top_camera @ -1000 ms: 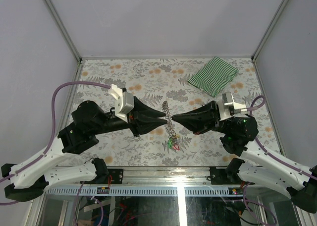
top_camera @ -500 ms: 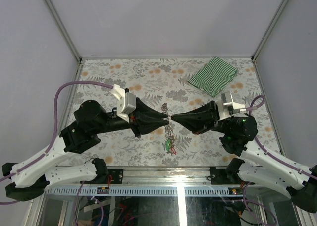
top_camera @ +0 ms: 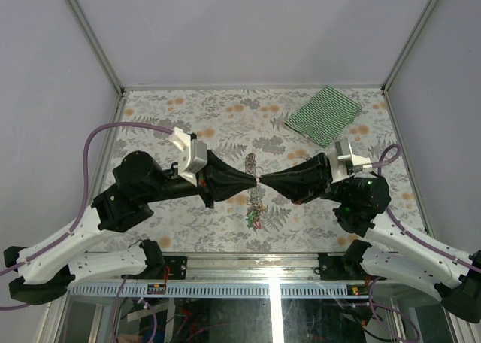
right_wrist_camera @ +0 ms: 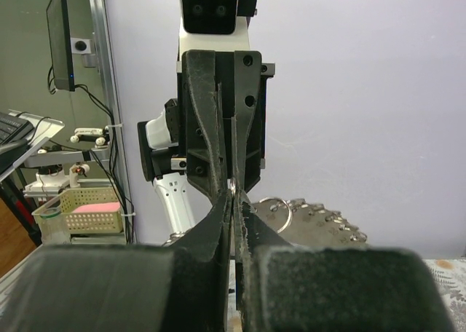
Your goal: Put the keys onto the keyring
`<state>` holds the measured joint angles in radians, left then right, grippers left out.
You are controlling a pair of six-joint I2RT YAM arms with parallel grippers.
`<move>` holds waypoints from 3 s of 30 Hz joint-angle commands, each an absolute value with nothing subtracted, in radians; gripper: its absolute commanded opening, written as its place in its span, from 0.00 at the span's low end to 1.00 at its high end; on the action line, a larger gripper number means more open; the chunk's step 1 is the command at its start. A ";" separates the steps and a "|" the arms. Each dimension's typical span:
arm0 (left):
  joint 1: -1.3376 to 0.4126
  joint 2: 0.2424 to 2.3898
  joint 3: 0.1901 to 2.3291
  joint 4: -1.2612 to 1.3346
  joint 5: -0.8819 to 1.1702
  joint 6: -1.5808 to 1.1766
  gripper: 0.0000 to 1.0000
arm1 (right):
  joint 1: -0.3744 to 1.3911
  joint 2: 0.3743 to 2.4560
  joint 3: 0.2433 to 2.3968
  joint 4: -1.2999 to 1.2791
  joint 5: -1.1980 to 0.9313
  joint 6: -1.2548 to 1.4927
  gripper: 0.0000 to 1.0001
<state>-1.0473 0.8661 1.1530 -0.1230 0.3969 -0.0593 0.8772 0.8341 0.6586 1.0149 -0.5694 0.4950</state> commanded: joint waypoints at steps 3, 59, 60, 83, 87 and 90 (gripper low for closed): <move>-1.051 0.876 1.178 -0.053 0.411 -0.072 0.05 | 0.882 0.833 0.685 1.037 -0.582 0.468 0.00; -1.102 1.335 1.809 -1.141 0.271 0.235 0.00 | 0.881 0.770 0.785 0.274 -0.676 0.039 0.36; -1.103 1.335 1.809 -1.141 0.273 0.236 0.00 | 0.881 0.772 0.785 0.280 -0.678 0.044 0.36; -1.112 1.316 1.813 -1.141 0.290 0.258 0.00 | 0.882 0.812 0.797 0.247 -0.710 0.037 0.27; -1.112 1.309 1.809 -1.141 0.290 0.258 0.00 | 0.881 0.809 0.800 0.238 -0.713 0.034 0.25; -1.111 1.308 1.809 -1.141 0.291 0.260 0.00 | 0.882 0.811 0.801 0.236 -0.715 0.032 0.21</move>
